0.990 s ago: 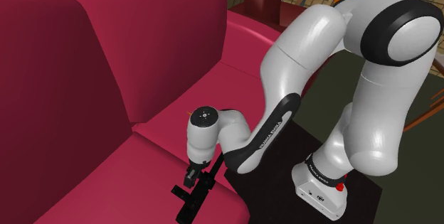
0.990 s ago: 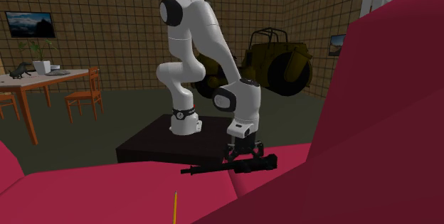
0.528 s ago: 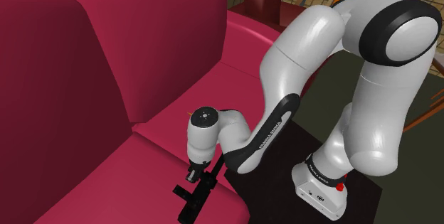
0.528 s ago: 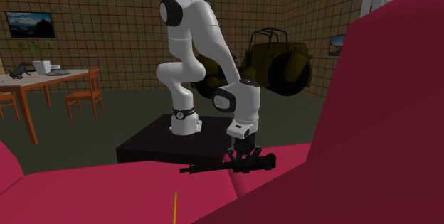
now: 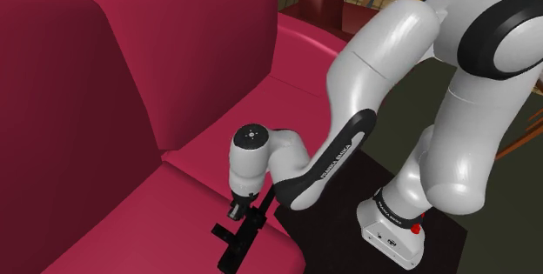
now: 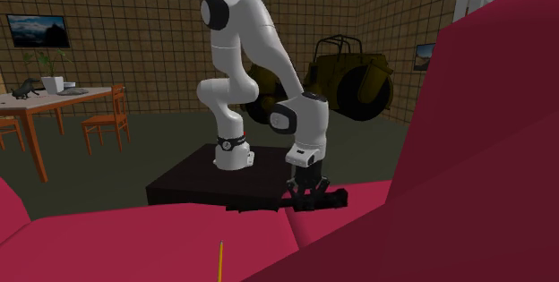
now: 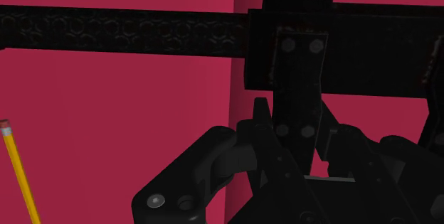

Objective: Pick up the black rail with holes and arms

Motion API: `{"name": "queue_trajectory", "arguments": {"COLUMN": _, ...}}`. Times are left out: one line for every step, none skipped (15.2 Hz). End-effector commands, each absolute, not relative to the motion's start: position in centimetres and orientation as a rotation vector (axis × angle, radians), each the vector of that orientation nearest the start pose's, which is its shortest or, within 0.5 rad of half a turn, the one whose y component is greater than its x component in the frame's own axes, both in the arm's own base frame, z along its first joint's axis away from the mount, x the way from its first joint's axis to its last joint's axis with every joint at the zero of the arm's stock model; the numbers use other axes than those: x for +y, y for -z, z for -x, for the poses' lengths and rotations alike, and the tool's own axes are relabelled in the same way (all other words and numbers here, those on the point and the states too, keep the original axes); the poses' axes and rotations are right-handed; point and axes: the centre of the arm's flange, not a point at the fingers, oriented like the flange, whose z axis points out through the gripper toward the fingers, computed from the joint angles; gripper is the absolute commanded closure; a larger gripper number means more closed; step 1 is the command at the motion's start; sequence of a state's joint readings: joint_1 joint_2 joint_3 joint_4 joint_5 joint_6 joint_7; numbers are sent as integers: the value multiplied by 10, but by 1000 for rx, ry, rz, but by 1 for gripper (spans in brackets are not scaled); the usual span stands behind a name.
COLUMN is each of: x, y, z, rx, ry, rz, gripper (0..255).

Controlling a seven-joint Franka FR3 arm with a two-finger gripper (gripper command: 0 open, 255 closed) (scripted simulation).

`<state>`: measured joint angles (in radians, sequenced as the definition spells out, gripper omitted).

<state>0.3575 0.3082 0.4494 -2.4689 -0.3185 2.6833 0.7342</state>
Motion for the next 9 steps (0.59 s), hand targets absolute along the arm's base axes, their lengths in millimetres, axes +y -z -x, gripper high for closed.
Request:
{"name": "queue_trajectory", "arguments": {"x": 355, "y": -191, "z": -309, "rx": -549, "ry": -51, "rz": 3125, "gripper": 255}}
{"name": "queue_trajectory", "arguments": {"x": 355, "y": -196, "z": -309, "rx": -549, "ry": -51, "rz": 3125, "gripper": 255}}
{"name": "queue_trajectory", "arguments": {"x": 355, "y": -202, "z": -309, "rx": -549, "ry": -51, "rz": 3125, "gripper": 255}}
{"name": "queue_trajectory", "arguments": {"x": 355, "y": -207, "z": -309, "rx": -549, "ry": -51, "rz": 3125, "gripper": 255}}
{"name": "queue_trajectory", "arguments": {"x": 355, "y": -212, "z": -309, "rx": -549, "ry": -51, "rz": 3125, "gripper": 255}}
{"name": "queue_trajectory", "arguments": {"x": 355, "y": -217, "z": -309, "rx": -549, "ry": -51, "rz": 3125, "gripper": 255}}
{"name": "queue_trajectory", "arguments": {"x": 355, "y": -223, "z": -309, "rx": -549, "ry": -51, "rz": 3125, "gripper": 255}}
{"name": "queue_trajectory", "arguments": {"x": 355, "y": -228, "z": -309, "rx": -549, "ry": -51, "rz": 3125, "gripper": 255}}
{"name": "queue_trajectory", "arguments": {"x": 355, "y": -233, "z": -309, "rx": -549, "ry": -51, "rz": 3125, "gripper": 255}}
